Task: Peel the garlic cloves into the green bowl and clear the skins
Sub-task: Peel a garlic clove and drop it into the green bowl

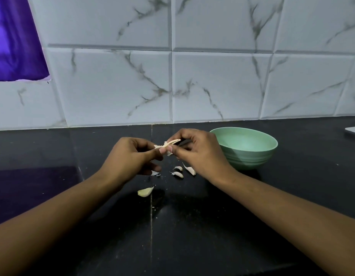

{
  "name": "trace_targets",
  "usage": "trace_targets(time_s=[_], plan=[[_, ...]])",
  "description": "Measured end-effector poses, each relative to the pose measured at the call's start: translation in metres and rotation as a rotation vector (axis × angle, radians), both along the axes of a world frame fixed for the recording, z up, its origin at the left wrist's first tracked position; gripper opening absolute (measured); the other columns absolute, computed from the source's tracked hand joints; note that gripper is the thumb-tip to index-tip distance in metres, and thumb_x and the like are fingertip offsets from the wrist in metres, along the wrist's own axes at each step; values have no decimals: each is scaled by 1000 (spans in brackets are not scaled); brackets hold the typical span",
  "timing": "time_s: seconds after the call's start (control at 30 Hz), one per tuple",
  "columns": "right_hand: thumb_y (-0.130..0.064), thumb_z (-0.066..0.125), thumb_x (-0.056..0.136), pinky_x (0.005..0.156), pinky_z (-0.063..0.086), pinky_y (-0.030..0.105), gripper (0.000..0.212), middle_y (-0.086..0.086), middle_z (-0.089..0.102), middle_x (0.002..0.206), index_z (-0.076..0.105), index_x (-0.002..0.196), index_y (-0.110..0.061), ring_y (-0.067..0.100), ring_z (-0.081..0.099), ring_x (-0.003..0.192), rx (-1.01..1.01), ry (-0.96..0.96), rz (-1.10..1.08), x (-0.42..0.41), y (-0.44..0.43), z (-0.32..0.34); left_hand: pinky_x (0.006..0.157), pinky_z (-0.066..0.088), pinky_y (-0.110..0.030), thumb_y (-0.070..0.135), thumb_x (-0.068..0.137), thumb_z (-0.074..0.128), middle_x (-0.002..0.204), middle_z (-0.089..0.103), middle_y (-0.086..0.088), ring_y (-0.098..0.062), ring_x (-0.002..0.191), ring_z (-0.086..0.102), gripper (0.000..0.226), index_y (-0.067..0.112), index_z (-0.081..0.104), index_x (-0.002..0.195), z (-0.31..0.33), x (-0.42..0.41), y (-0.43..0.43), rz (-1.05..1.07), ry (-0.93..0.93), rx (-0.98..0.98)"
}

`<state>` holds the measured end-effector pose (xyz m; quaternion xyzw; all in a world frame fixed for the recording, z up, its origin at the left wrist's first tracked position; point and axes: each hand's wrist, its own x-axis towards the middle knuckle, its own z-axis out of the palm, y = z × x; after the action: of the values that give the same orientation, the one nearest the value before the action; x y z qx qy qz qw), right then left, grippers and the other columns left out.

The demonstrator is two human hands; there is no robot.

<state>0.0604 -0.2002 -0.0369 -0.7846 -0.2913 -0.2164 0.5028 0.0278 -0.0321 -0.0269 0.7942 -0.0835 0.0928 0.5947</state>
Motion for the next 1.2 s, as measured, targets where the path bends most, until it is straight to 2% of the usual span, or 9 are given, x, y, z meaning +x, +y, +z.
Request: trace_targets(time_s=[0.17, 0.43, 0.57, 0.73, 0.83, 0.93, 1.07, 1.13, 1.2], plan=[[-15, 77, 76, 74, 58, 45, 12, -1, 73, 74, 71, 80, -25, 18, 71, 74, -17, 123, 19, 0, 1, -1, 49, 51, -23, 16, 92, 59, 80, 70, -4, -24, 65, 71, 16, 1, 65, 92, -3, 1, 0, -52, 57, 44], [-4, 77, 74, 78, 58, 44, 22, 14, 73, 86, 69, 67, -23, 25, 69, 79, 177, 227, 74, -1, 6, -6, 54, 55, -18, 6, 89, 60, 69, 72, -5, -12, 61, 70, 11, 3, 68, 82, -6, 4, -2, -69, 110, -151], [3, 74, 76, 68, 58, 27, 6, 14, 72, 89, 69, 78, 0, 20, 66, 75, 242, 265, 123, -2, 7, -9, 52, 53, -16, 6, 87, 61, 67, 73, -6, -10, 58, 69, 11, 1, 69, 82, -5, 2, -3, -62, 133, -182], [6, 72, 76, 59, 54, 19, 14, 15, 69, 87, 64, 85, 13, 16, 64, 68, 307, 285, 165, -2, 5, -11, 52, 53, -17, 5, 86, 61, 67, 73, -7, -10, 57, 68, 12, 2, 70, 79, -3, 0, -3, -69, 145, -205], [7, 71, 76, 57, 52, 17, 7, 12, 68, 81, 64, 79, 7, 13, 64, 65, 323, 305, 200, -5, 5, -9, 51, 53, -17, 4, 87, 60, 67, 72, -8, -10, 56, 68, 15, 3, 70, 77, -2, -1, -3, -72, 161, -231], [10, 67, 78, 56, 53, 16, 16, 2, 69, 76, 64, 71, -4, 8, 65, 60, 374, 336, 227, -6, 5, -8, 50, 54, -16, 5, 88, 58, 64, 71, -8, -9, 54, 68, 16, 2, 70, 77, 0, -1, -3, -83, 177, -291], [8, 65, 82, 53, 53, 15, 3, -5, 70, 66, 63, 80, 6, 8, 67, 56, 404, 387, 258, -3, 3, -7, 53, 55, -17, 9, 88, 59, 67, 72, -6, -9, 56, 68, 15, 4, 69, 79, 0, 0, -1, -101, 193, -302], [8, 64, 82, 54, 54, 16, 9, -6, 70, 65, 62, 89, 13, 8, 67, 57, 393, 405, 252, -2, 4, -6, 53, 55, -17, 10, 89, 59, 66, 72, -5, -9, 57, 69, 15, 4, 68, 79, -2, 1, -1, -99, 203, -313], [6, 64, 83, 55, 54, 17, 7, -5, 70, 66, 63, 89, 10, 8, 68, 58, 393, 432, 259, -3, 4, -5, 51, 55, -17, 12, 89, 58, 66, 71, -4, -9, 57, 68, 15, 5, 67, 80, -3, 2, -2, -96, 207, -330]])
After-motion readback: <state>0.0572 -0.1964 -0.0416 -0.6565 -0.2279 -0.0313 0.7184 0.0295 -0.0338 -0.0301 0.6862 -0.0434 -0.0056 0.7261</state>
